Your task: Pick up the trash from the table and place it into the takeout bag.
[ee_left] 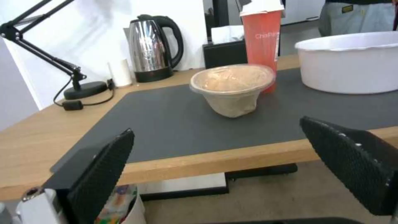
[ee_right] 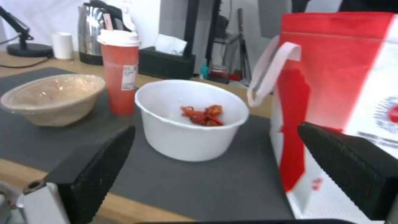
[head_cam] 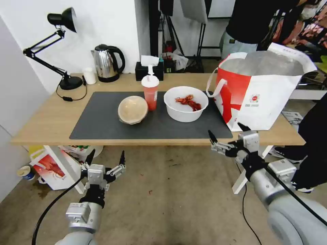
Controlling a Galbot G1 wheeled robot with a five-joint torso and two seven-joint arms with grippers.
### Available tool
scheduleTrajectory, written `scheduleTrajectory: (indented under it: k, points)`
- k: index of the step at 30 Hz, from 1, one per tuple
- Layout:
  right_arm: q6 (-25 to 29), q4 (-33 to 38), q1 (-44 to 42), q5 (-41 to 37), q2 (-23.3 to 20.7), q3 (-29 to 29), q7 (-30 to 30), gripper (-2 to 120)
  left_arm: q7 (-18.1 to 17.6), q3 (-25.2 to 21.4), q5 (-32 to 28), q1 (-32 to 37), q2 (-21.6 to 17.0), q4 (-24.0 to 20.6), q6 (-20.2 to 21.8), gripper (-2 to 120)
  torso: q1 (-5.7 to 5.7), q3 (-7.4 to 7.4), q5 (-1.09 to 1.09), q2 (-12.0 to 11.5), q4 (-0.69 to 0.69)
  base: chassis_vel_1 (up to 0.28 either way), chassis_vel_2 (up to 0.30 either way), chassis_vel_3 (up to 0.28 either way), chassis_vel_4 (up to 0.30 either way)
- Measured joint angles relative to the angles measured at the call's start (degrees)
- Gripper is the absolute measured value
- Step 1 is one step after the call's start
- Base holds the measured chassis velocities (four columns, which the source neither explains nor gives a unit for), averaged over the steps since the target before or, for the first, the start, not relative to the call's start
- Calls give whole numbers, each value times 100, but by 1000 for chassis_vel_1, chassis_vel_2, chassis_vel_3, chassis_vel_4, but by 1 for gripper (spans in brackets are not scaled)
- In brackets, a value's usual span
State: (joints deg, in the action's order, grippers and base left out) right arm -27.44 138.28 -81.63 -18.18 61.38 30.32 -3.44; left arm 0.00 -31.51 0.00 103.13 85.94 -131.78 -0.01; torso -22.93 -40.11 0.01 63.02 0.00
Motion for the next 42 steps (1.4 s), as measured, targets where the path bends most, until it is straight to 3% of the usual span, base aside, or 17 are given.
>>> scheduleTrajectory:
  k: [13,24,31,33,35,37,42]
  points:
    - [305,-342,678,-708,-688,-136,389,100,0,0,0,0,0,0,0,100,1,0,-1,0,-1,0,0,0,0]
    - [439,-924,2293,-1678,-1534,-832,814,100,0,0,0,0,0,0,0,100,1,0,-1,0,-1,0,0,0,0]
    - [-45,-1183,3400,-2470,-1951,-1595,933,100,0,0,0,0,0,0,0,100,0,0,-1,0,-1,0,0,0,0]
    - [-468,-1415,4136,-2853,-2040,-2038,1044,100,0,0,0,0,-1,0,0,100,0,0,0,0,-2,0,0,0,0]
    - [-644,-1547,4481,-2962,-2052,-2220,1139,100,0,0,0,0,-1,0,0,100,0,0,0,0,-2,0,0,0,0]
    - [-1154,-1907,5287,-3120,-2026,-2612,1479,100,-1,0,0,0,-1,0,0,100,0,0,-2,0,1,0,0,0,0]
    - [-1423,-2394,6089,-3076,-1972,-3234,1891,100,0,0,0,0,0,0,0,100,0,0,-1,0,0,0,0,0,0]
